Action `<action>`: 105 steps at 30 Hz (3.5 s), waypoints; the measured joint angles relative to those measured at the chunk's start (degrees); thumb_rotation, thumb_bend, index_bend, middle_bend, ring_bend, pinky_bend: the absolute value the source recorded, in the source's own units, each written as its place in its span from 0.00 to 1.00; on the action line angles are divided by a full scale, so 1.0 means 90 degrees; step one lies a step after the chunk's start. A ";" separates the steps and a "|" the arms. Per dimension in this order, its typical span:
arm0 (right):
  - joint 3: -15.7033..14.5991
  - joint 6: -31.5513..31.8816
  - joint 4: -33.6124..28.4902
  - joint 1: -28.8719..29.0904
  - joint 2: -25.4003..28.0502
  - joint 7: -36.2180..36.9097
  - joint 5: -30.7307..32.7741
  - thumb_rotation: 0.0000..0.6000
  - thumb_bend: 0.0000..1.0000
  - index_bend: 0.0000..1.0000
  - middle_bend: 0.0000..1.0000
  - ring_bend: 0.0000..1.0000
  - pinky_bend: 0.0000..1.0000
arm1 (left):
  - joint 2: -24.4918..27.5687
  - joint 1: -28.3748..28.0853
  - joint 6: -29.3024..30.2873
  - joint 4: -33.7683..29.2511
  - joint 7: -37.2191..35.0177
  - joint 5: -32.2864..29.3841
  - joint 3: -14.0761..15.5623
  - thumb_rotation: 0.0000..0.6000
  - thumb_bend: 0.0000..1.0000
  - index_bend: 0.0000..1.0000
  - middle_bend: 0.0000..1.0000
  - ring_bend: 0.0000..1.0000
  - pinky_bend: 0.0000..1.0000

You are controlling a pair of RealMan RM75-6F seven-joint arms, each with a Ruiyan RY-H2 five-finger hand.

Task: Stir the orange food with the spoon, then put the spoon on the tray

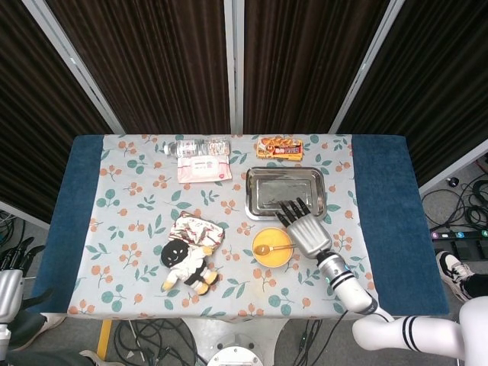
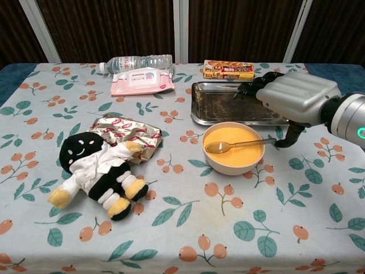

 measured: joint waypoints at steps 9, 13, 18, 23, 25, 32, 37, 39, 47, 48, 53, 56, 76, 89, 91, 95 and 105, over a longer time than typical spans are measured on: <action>0.0283 -0.0210 0.0115 0.0138 0.0165 0.0215 0.0226 1.00 0.12 0.14 0.04 0.00 0.00 | -0.0001 0.0004 0.0000 0.0027 -0.0049 0.0001 -0.0004 1.00 0.00 0.25 0.17 0.15 0.14; 0.0246 -0.0208 -0.0431 0.0119 0.0689 0.0288 0.0041 1.00 0.27 0.30 0.12 0.00 0.00 | -0.0010 0.0001 0.0002 0.0042 -0.0063 0.0022 0.0001 1.00 0.00 0.25 0.17 0.15 0.14; 0.0201 -0.0171 -0.1072 -0.0010 0.1092 0.0924 -0.0341 1.00 0.37 0.42 0.17 0.00 0.00 | -0.0017 -0.0001 0.0033 0.0034 -0.0061 0.0060 0.0003 1.00 0.00 0.25 0.17 0.15 0.14; 0.0059 -0.0159 -0.1265 -0.0154 0.1051 0.1329 -0.0697 1.00 0.37 0.44 0.17 0.00 0.00 | -0.0026 0.0022 0.0049 0.0052 -0.0083 0.0068 0.0022 1.00 0.00 0.25 0.17 0.15 0.14; 0.0035 -0.0171 -0.1150 -0.0174 0.0864 0.1332 -0.0637 1.00 0.37 0.44 0.17 0.00 0.00 | -0.0026 0.0033 0.0045 0.0068 -0.0104 0.0054 0.0027 1.00 0.00 0.25 0.17 0.15 0.14; 0.0053 -0.0274 -0.0557 -0.0140 0.0221 0.1208 -0.0307 1.00 0.37 0.43 0.16 0.00 0.00 | -0.0044 0.0035 0.0021 0.0125 -0.0152 0.0053 0.0034 1.00 0.00 0.25 0.17 0.15 0.14; 0.0082 -0.0359 -0.0323 -0.0053 -0.0027 0.1006 -0.0129 1.00 0.37 0.41 0.16 0.00 0.00 | -0.0061 0.0040 0.0002 0.0173 -0.0199 0.0025 0.0029 1.00 0.00 0.25 0.17 0.15 0.14; 0.0085 -0.0355 -0.0292 -0.0039 -0.0059 0.0959 -0.0119 1.00 0.37 0.41 0.16 0.00 0.00 | -0.0071 0.0042 0.0000 0.0197 -0.0219 0.0020 0.0025 1.00 0.00 0.25 0.17 0.15 0.14; 0.0065 -0.0239 -0.0127 -0.0039 -0.0201 0.0841 -0.0188 1.00 0.31 0.40 0.16 0.00 0.00 | -0.0100 0.0028 -0.0025 0.0250 -0.0255 0.0024 0.0020 1.00 0.00 0.25 0.17 0.15 0.14; 0.0063 -0.0240 -0.0119 -0.0042 -0.0214 0.0847 -0.0189 1.00 0.30 0.40 0.16 0.00 0.00 | -0.0099 0.0028 -0.0022 0.0252 -0.0259 0.0023 0.0018 1.00 0.00 0.25 0.17 0.15 0.14; 0.0038 -0.0234 -0.0078 -0.0062 -0.0260 0.0876 -0.0235 1.00 0.30 0.40 0.16 0.00 0.00 | -0.0105 0.0037 -0.0023 0.0268 -0.0272 0.0014 0.0019 1.00 0.00 0.25 0.17 0.15 0.14; 0.0043 -0.0241 -0.0052 -0.0065 -0.0278 0.0878 -0.0227 1.00 0.30 0.40 0.16 0.00 0.00 | -0.0113 0.0037 -0.0031 0.0281 -0.0280 0.0008 0.0017 1.00 0.00 0.25 0.17 0.15 0.14; 0.0126 -0.0326 0.0041 0.0011 -0.0392 0.0746 -0.0045 1.00 0.36 0.46 0.16 0.00 0.00 | -0.0152 0.0040 -0.0053 0.0364 -0.0331 -0.0027 -0.0003 1.00 0.00 0.25 0.17 0.15 0.14; 0.0104 -0.0319 0.0077 0.0026 -0.0414 0.0677 -0.0017 1.00 0.36 0.52 0.17 0.00 0.00 | -0.0163 0.0047 -0.0041 0.0387 -0.0350 -0.0028 -0.0010 1.00 0.00 0.25 0.17 0.15 0.14; 0.0104 -0.0322 0.0080 0.0034 -0.0412 0.0661 -0.0015 1.00 0.38 0.53 0.17 0.00 0.00 | -0.0163 0.0050 -0.0040 0.0388 -0.0351 -0.0027 -0.0007 1.00 0.00 0.25 0.17 0.15 0.14; 0.0104 -0.0306 0.0075 0.0058 -0.0400 0.0601 -0.0060 1.00 0.40 0.58 0.19 0.00 0.00 | -0.0158 0.0049 -0.0041 0.0381 -0.0346 -0.0027 -0.0010 1.00 0.00 0.25 0.17 0.15 0.14; 0.0064 -0.0045 -0.0139 0.0126 -0.0080 0.0209 -0.0566 1.00 0.40 0.63 0.25 0.03 0.00 | -0.0159 0.0031 -0.0039 0.0353 -0.0311 -0.0009 -0.0019 1.00 0.00 0.25 0.17 0.15 0.14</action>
